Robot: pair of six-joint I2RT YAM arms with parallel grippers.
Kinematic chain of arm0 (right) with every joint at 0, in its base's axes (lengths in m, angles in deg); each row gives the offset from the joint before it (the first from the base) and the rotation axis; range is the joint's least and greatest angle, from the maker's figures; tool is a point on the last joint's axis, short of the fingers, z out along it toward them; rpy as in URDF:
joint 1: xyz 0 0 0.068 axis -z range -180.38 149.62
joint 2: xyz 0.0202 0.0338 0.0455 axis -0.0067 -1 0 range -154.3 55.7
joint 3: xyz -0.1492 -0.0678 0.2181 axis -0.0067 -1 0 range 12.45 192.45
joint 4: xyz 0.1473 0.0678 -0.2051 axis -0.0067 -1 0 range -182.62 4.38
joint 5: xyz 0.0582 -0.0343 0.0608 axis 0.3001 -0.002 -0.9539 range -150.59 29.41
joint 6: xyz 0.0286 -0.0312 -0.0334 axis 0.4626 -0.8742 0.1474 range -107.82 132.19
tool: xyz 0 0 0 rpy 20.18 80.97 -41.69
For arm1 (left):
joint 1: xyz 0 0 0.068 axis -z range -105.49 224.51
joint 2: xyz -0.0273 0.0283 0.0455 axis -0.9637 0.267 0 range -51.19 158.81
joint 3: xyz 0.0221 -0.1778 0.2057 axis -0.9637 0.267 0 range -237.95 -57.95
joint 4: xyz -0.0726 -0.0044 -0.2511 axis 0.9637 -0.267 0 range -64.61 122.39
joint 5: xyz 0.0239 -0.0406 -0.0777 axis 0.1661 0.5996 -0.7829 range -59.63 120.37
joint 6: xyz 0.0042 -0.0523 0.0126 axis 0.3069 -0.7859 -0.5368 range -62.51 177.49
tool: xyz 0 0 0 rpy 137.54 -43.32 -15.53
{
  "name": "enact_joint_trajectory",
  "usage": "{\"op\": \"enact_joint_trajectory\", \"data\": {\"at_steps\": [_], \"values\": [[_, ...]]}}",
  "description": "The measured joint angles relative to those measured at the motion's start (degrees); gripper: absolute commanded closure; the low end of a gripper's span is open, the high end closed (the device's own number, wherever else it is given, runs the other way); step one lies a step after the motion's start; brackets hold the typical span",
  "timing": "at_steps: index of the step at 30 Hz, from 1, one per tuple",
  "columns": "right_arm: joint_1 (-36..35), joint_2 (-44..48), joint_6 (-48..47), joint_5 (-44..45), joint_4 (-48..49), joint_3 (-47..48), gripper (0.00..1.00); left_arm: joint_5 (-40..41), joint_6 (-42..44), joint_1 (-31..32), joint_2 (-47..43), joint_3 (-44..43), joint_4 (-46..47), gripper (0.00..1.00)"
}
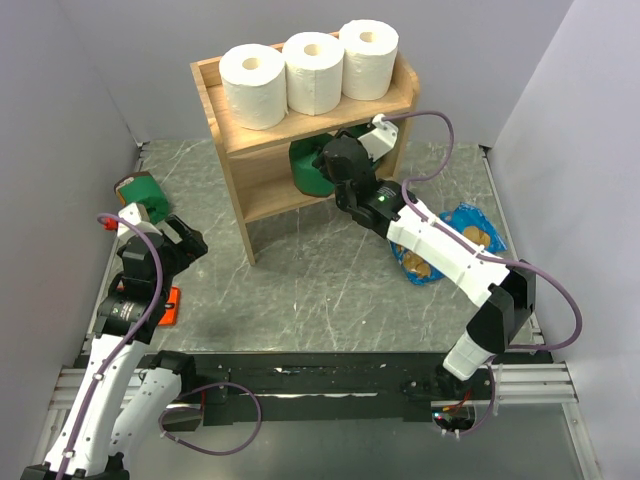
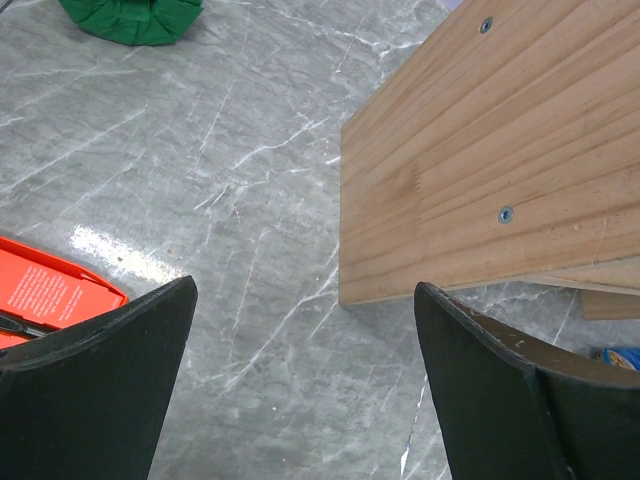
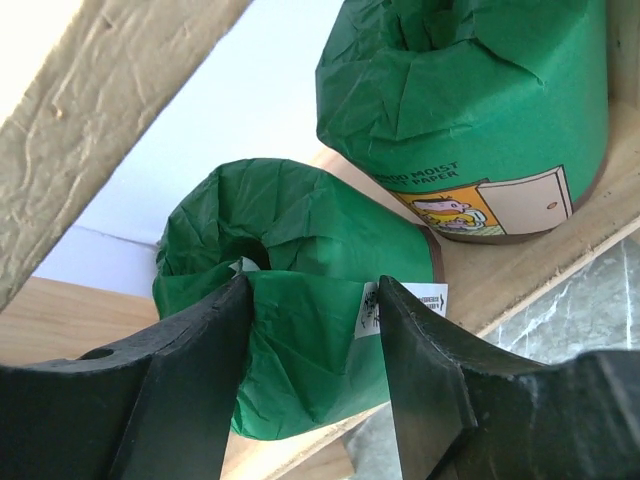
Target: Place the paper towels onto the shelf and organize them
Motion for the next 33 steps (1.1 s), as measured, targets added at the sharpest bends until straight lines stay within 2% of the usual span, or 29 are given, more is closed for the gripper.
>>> {"op": "enact_joint_trajectory", "data": {"at_steps": [6,11,14,15,18,19,21,27,33], "values": [[0.0,1.49,-0.55,-0.59,1.33,-1.62,0.39,0.02,0.0,0.04,0.02,0.0,0.0,0.04],[0.0,6.45,-3.76,-2.12,3.65,-6.38,0.29,0.02,0.0,0.04,0.09,0.0,0.02,0.04],[-0.02,9.44,-7.82,-3.82,6.71,-9.16,0.26,0.02,-0.02,0.04,0.13,0.0,0.0,0.04],[0.0,10.56,-9.38,-4.52,7.78,-10.51,0.28,0.02,-0.04,0.04,0.13,0.0,0.0,0.04],[-0.02,13.38,-13.9,-6.88,10.23,-13.84,0.42,0.02,-0.04,0.07,0.2,0.0,0.0,0.04],[-0.02,13.73,-14.86,-7.43,10.6,-14.25,0.49,0.02,-0.07,0.04,0.2,0.0,0.0,0.04],[-0.02,14.29,-16.76,-8.94,11.93,-15.61,0.54,0.02,-0.09,0.04,0.33,0.0,0.0,0.04],[-0.02,13.79,-18.86,-14.34,17.27,-22.38,0.56,0.04,-0.15,0.04,0.83,0.0,0.0,0.04],[-0.02,9.29,-19.98,-17.29,21.77,-22.4,0.56,0.2,-0.2,0.04,1.25,0.0,0.0,0.04]]}}
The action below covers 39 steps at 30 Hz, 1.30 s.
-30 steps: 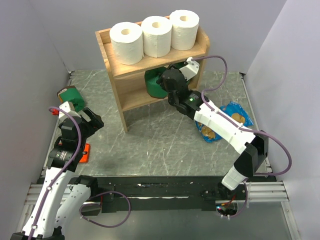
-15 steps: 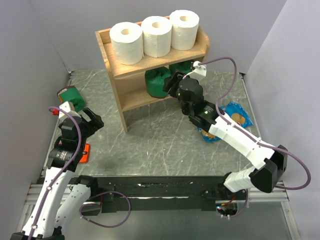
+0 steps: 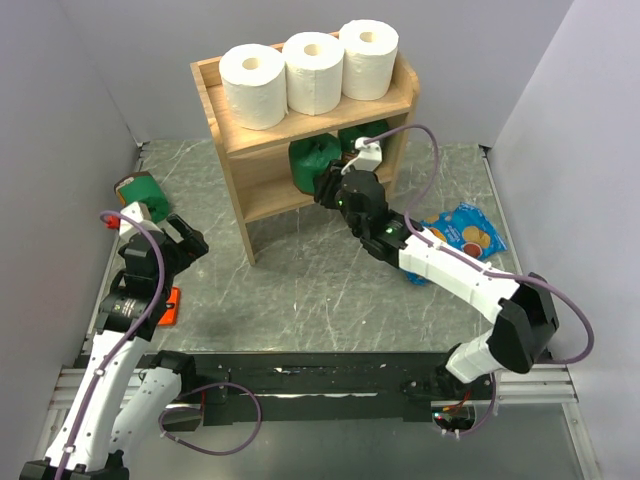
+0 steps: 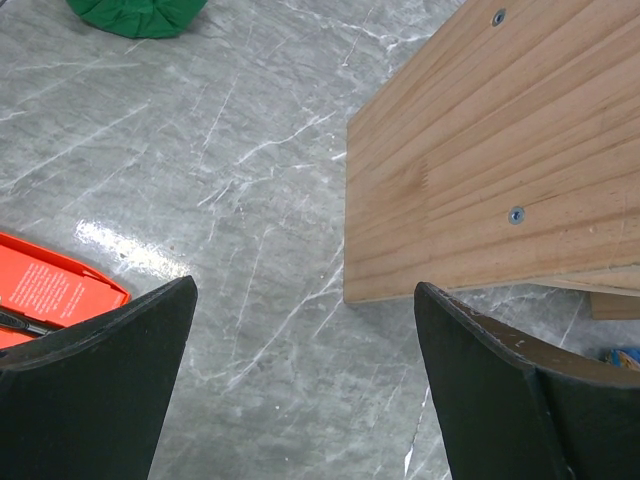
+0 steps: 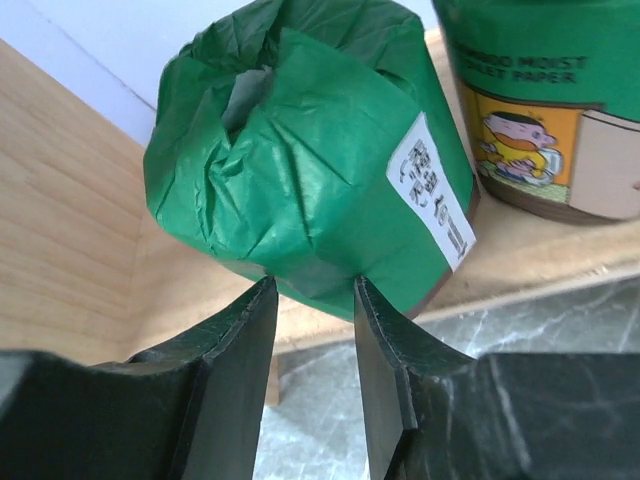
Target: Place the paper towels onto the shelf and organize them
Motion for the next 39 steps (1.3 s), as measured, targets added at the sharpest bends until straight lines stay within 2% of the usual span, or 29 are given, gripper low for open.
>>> {"op": "enact_joint_trajectory", "data": {"at_steps": [10,17,23,28,34,39], "values": [[2.05,-5.11,-0.81,0.42,3.23,2.99,0.55,0.52,-0.42,0.0,0.76,0.0,0.0,0.03],[5.44,-5.18,-0.85,-0.07,3.63,2.99,0.54,1.53,-1.05,0.02,1.9,0.0,-0.07,0.03],[6.16,-3.89,-2.29,-4.04,4.5,1.6,0.52,3.34,-1.29,0.0,3.41,-0.02,-0.17,0.04],[6.16,4.15,-3.82,-10.71,3.82,-4.52,0.48,6.58,-1.6,0.0,7.28,-3.06,-3.56,0.02],[6.12,20.98,-4.31,-17.75,2.58,-15.06,0.41,8.2,-2.43,-3.54,13.09,-13.6,-5.97,0.02],[6.1,35.19,-3.93,-23.06,-0.26,-23.76,0.22,8.59,-1.01,-9.49,21.4,-23.41,-5.55,0.03]]}}
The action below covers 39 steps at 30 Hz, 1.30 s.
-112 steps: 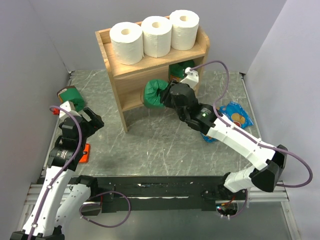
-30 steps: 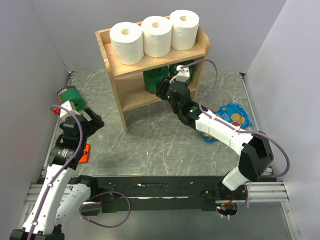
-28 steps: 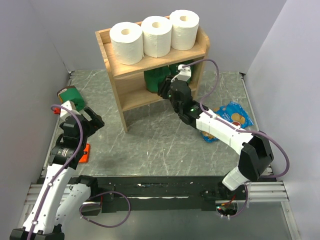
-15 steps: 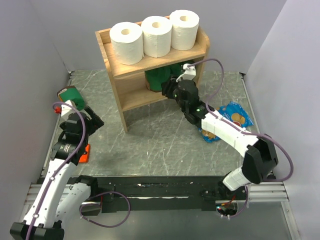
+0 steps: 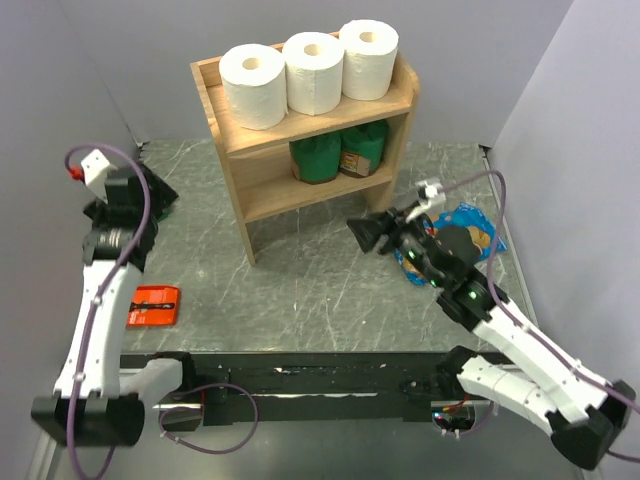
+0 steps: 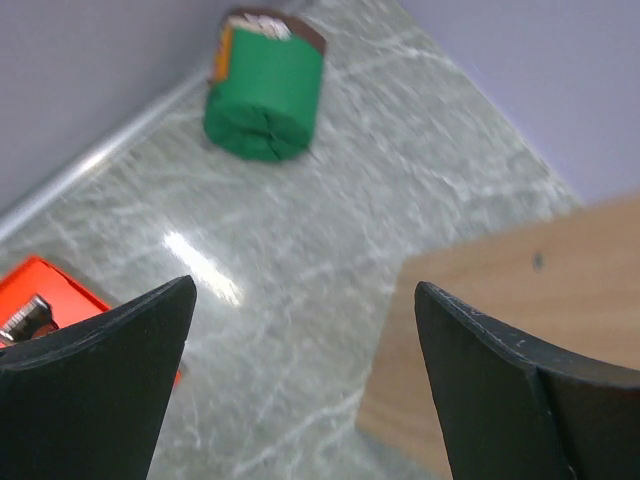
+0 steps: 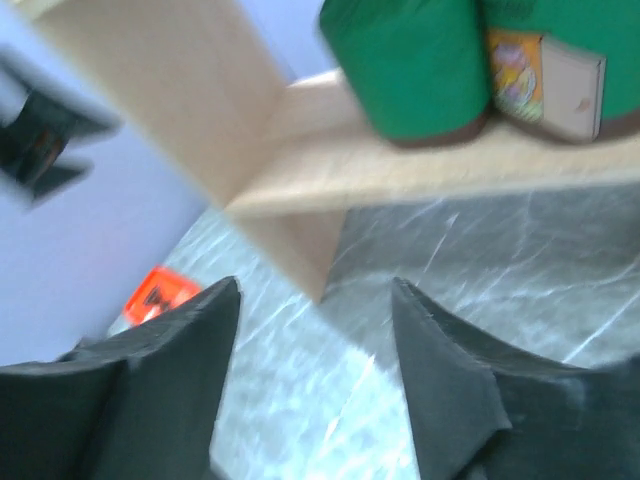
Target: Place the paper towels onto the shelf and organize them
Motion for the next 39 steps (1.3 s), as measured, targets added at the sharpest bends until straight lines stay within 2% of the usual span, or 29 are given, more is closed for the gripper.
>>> {"op": "enact_joint_trajectory", "data": {"at_steps": [5,11,15,17,20,23,32,39], "values": [[-0.11,10.56,0.2,-4.09,-3.37,-7.58,0.02,0.0,4.04,-6.51,10.21,-6.78,0.87,0.03],[-0.13,18.14,0.13,-5.51,-6.88,-11.06,0.0,-0.02,10.38,-9.7,20.02,-9.94,3.67,0.02],[-0.13,22.14,-0.04,-5.42,-7.5,-13.16,0.0,-2.51,9.79,-11.26,25.31,-10.01,6.4,0.01],[-0.13,23.21,-0.22,-5.25,-7.72,-13.57,0.0,-4.31,8.44,-11.8,25.9,-7.65,10.67,0.01],[-0.13,23.21,-1.05,-5.05,-8.35,-13.6,0.0,-7.26,2.64,-12.61,22.18,2.99,20.94,0.08],[-0.13,22.99,-1.86,-5.09,-9.25,-13.6,0.0,-10.25,-4.94,-13.86,19.69,10.67,26.64,0.06],[-0.11,21.11,-3.41,-5.09,-9.27,-13.6,0.0,-12.98,-24.0,-15.85,22.21,15.39,41.75,0.09],[-0.11,17.49,-4.22,-5.16,-8.28,-13.6,0.0,-12.81,-30.88,-16.57,25.9,16.55,47.34,0.07]]}}
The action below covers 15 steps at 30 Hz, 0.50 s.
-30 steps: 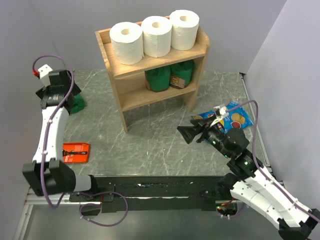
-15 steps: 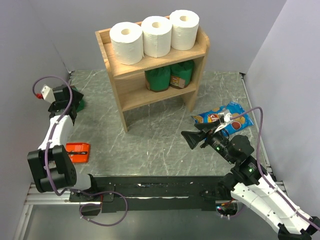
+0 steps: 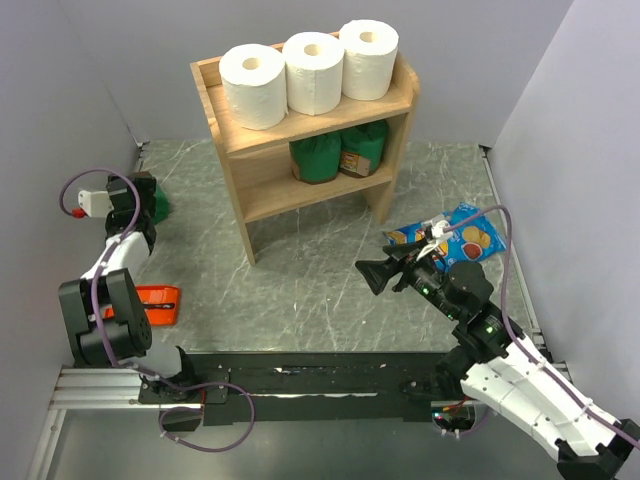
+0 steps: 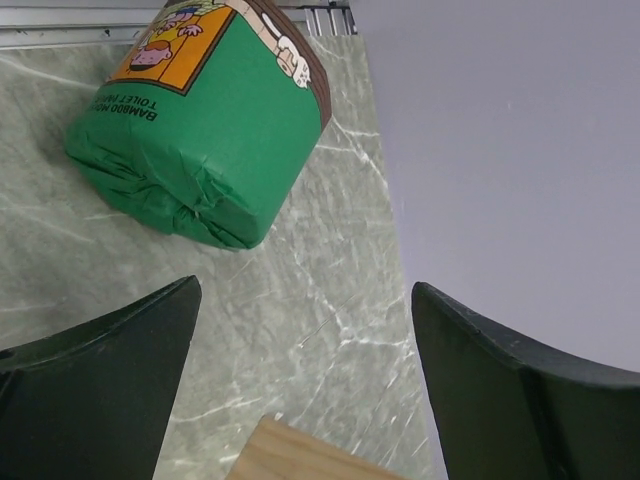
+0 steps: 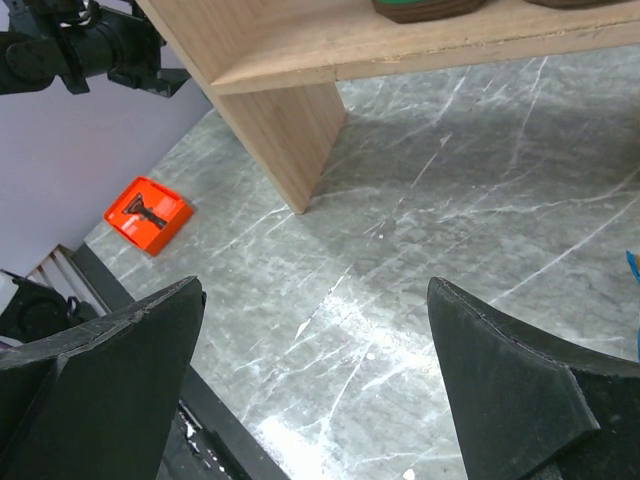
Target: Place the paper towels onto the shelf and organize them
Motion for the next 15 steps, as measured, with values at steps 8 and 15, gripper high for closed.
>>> {"op": "enact_joint_trajectory", "data": {"at_steps": [8,15], "values": [[0.0,-2.97,-0.07,-0.74,2.01,0.0,0.0,-0.5,-1.16,-0.66,6.93,0.04,3.93,0.1],[0.0,-5.07,-0.37,-0.63,3.3,0.02,0.01,-0.98,-1.22,-0.83,11.32,0.33,9.57,0.15]]}}
